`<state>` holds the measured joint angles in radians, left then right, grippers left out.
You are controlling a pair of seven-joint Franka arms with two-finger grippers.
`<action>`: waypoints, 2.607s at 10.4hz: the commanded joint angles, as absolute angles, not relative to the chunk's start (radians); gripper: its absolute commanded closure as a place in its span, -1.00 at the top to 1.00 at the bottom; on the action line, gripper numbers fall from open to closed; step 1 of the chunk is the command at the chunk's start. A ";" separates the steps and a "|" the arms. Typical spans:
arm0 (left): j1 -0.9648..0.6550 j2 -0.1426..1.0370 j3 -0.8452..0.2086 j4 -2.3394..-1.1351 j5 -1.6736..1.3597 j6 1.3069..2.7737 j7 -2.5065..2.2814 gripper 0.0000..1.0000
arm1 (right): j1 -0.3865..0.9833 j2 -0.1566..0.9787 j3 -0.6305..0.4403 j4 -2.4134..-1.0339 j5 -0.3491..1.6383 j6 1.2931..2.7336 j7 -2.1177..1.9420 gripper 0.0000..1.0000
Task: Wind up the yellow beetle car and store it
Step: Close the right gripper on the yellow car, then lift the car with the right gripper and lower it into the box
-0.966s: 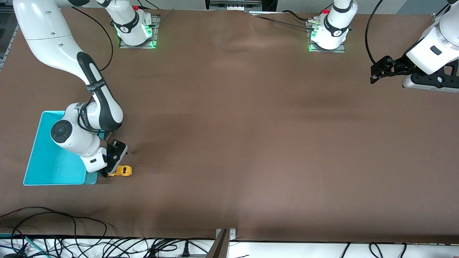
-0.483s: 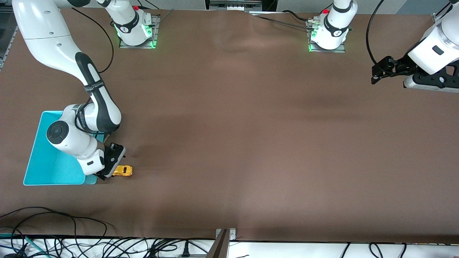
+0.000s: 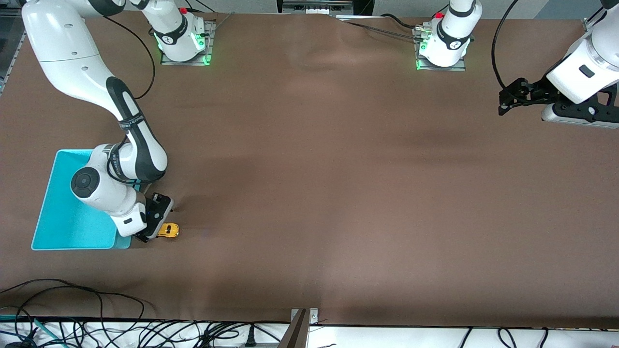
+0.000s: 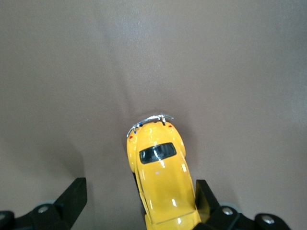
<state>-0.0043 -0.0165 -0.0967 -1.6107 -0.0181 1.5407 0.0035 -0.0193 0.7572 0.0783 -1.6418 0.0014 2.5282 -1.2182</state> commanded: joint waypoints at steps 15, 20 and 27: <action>0.006 0.009 -0.092 -1.569 -0.026 1.531 0.020 1.00 | -0.061 0.687 0.072 -1.264 0.003 1.862 -1.288 -1.00; 0.017 0.011 -0.092 -1.569 -0.028 1.531 0.020 1.00 | -0.181 0.687 0.055 -1.269 0.015 1.862 -1.498 -1.00; 0.017 0.009 -0.094 -1.571 -0.028 1.531 0.020 1.00 | -0.239 0.736 0.058 -1.319 0.035 1.937 -1.627 -1.00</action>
<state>0.0107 -0.0030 -0.0911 -1.5976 -0.0181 1.5410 0.0036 -0.2128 0.7354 0.0471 -1.2979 0.0072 1.9033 -1.5680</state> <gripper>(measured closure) 0.000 0.542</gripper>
